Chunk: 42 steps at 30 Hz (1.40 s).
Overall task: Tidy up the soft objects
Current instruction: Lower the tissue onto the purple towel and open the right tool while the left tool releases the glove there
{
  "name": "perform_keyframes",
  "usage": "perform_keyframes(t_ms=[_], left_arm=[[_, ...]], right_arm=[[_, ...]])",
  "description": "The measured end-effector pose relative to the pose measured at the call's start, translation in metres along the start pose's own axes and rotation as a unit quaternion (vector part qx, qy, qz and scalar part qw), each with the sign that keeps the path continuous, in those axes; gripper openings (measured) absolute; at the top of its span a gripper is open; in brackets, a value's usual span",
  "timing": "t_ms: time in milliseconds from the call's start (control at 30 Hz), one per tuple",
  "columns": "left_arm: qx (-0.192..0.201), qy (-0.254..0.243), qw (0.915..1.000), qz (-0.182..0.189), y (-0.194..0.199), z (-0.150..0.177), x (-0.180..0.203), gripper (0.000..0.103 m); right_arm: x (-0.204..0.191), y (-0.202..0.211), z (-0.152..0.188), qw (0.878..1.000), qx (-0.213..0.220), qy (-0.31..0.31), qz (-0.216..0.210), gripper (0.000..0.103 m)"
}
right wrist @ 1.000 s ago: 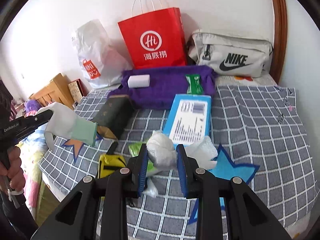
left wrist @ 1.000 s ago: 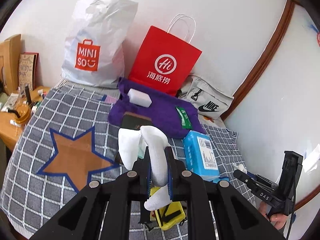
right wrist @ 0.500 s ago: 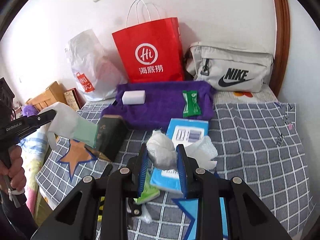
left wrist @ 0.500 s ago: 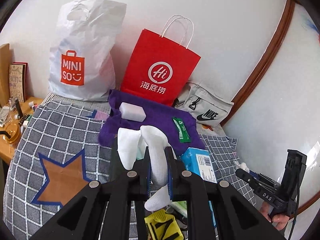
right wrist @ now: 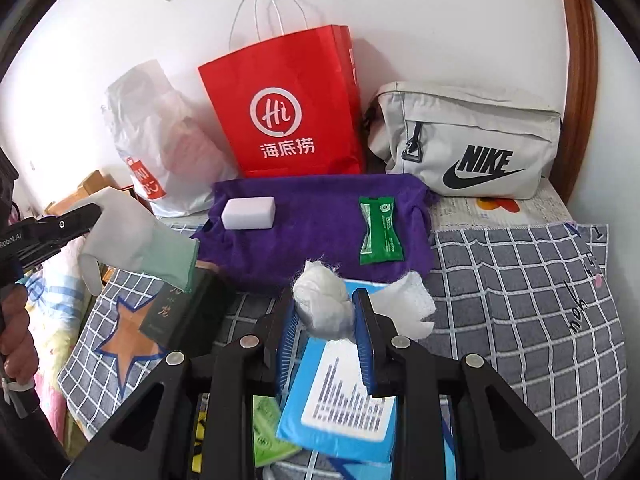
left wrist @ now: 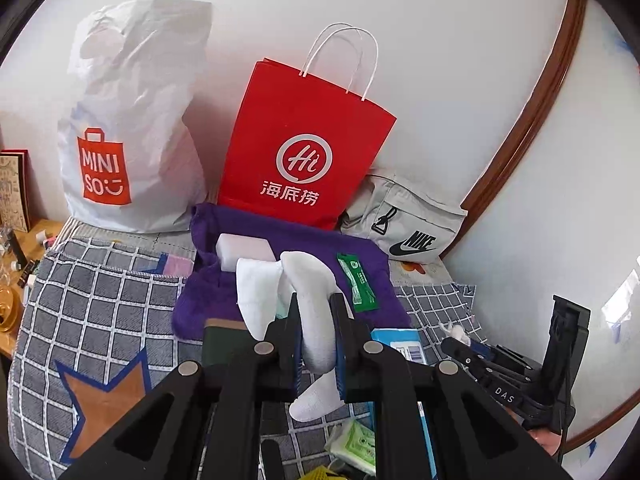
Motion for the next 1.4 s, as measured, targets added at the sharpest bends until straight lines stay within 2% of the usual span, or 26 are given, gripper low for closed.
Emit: perform_keyframes(t_ms=[333, 467, 700, 967, 1100, 1233, 1400], left_arm=[[-0.01, 0.008, 0.9999, 0.005, -0.037, -0.012, -0.007, 0.012], [-0.017, 0.027, 0.9994, 0.016, -0.053, -0.017, -0.011, 0.012], [-0.03, 0.021, 0.9991, 0.023, -0.079, -0.022, -0.015, 0.012], [-0.056, 0.022, 0.9973, 0.041, -0.125, -0.017, -0.016, 0.012], [-0.076, 0.009, 0.9967, 0.024, -0.149, -0.006, -0.026, 0.012], [-0.101, 0.029, 0.9942, 0.02, -0.167, 0.004, -0.042, 0.012], [-0.113, 0.034, 0.993, 0.007, -0.179, 0.01, -0.056, 0.012]], right_arm=[[0.004, -0.028, -0.03, 1.0, 0.005, 0.008, 0.0, 0.028], [0.002, -0.048, -0.047, 1.0, 0.005, 0.009, -0.004, 0.028], [-0.002, -0.088, -0.071, 1.0, -0.002, 0.018, -0.02, 0.028], [0.009, -0.128, -0.07, 0.999, -0.025, 0.008, -0.027, 0.028], [0.017, -0.148, -0.06, 0.999, -0.046, 0.0, -0.025, 0.028], [0.021, -0.166, -0.051, 0.998, -0.067, 0.004, -0.02, 0.028], [0.025, -0.178, -0.041, 0.996, -0.083, 0.001, -0.019, 0.029]])
Point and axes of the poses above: each gripper's, at about its wrist camera, not at the fingertips, and y roughly against the way its jaws point, x to its right, z to its underside, the point moved 5 cm from there along -y, roughly the way its jaws point, and after that the axes turned 5 degrees about x, right-handed, at the moved point
